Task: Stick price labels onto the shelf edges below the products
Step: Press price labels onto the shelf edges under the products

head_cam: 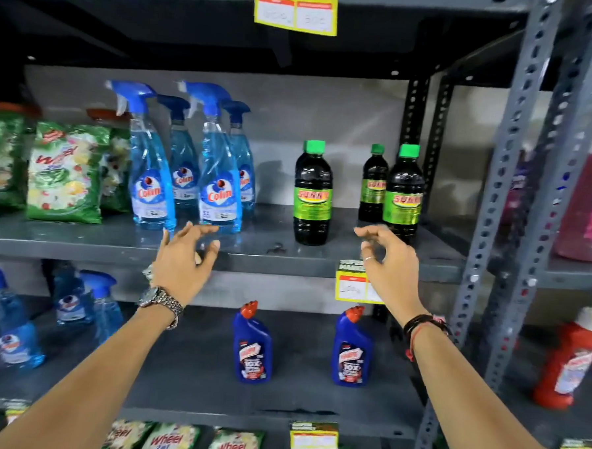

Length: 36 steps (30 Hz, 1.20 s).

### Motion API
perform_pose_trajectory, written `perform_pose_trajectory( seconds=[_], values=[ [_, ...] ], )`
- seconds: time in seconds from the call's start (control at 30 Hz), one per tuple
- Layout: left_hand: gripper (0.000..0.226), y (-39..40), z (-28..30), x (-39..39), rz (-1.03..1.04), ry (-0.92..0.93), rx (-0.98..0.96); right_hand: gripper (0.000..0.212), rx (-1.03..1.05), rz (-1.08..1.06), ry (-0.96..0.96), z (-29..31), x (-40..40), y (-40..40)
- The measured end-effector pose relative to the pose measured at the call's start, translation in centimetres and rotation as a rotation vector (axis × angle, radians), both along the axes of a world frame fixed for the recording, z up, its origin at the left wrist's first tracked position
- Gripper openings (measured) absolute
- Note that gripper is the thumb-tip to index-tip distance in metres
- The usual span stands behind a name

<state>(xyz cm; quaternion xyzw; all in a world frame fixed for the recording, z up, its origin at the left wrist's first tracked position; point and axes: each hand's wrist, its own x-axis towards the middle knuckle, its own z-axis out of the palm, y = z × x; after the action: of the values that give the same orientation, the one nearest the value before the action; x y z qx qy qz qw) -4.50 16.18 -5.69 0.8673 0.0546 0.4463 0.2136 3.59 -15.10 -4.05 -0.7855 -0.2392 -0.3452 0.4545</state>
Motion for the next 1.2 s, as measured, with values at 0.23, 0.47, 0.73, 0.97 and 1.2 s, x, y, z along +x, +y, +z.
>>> perform_pose_trajectory(
  seconds=[0.23, 0.47, 0.73, 0.97, 1.2],
  values=[
    [0.045, 10.9, -1.2, -3.1, 0.09, 0.139, 0.122, 0.017, -0.011, 0.145, 0.014, -0.2, -2.1, 11.7],
    [0.043, 16.7, 0.0, -4.1, -0.006, 0.177, 0.349, 0.02, -0.093, 0.127, 0.007, -1.2, -4.1, 23.0],
    [0.034, 17.5, -2.3, -3.6, -0.149, 0.188, 0.475, 0.024, -0.11, 0.019, 0.019, -1.9, -6.1, 27.2],
    [0.03, 17.9, -1.6, -3.3, -0.276, 0.192, 0.308, 0.01, -0.144, -0.083, 0.101, -1.7, -6.1, 27.6],
    [0.01, 17.5, 0.0, -3.9, -0.358, 0.196, 0.064, 0.007, -0.12, -0.017, 0.164, -0.7, -6.7, 27.3]
  ],
)
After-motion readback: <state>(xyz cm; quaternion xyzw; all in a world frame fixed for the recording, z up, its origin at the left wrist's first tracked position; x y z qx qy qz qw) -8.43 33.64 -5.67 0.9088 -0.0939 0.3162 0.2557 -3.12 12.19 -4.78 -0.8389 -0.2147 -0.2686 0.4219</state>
